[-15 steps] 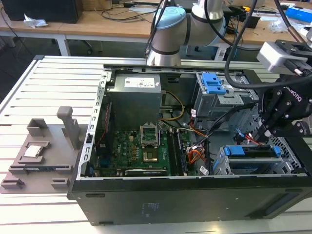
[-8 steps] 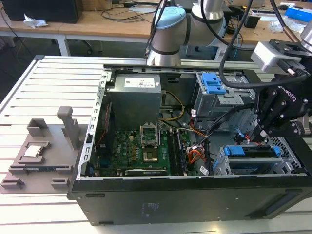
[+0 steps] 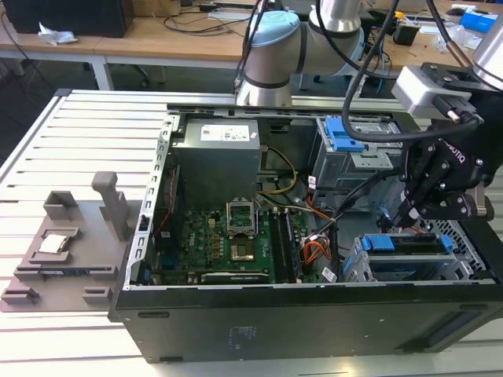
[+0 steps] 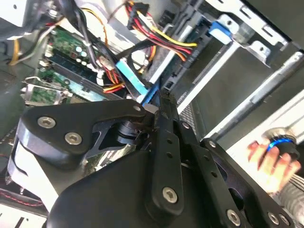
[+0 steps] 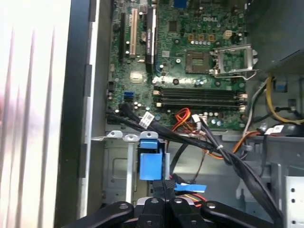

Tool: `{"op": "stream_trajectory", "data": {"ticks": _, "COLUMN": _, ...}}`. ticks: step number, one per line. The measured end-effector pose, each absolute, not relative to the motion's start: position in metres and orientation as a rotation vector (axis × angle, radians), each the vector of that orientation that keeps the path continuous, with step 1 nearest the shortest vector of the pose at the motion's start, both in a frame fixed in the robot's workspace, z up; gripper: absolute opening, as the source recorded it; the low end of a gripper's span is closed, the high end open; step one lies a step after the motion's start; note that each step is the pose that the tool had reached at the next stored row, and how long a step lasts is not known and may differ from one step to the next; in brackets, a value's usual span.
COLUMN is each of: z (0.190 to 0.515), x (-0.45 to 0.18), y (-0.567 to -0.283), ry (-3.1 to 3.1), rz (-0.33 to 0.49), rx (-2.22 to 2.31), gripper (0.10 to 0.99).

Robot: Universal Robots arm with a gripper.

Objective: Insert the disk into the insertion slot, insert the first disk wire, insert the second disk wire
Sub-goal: 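Insert the second disk wire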

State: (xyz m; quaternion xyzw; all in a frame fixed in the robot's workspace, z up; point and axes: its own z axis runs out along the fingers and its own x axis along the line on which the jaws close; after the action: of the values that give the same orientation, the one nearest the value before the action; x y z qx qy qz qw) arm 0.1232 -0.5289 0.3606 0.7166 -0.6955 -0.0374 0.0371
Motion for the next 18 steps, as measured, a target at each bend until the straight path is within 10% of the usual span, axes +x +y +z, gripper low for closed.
{"op": "stream_trajectory", "data": {"ticks": 18, "z": 0.3571, "x": 0.1196, "y": -0.5301, "ry": -2.282, "rz": -0.084, "rx": 2.031, "gripper": 0.106}}
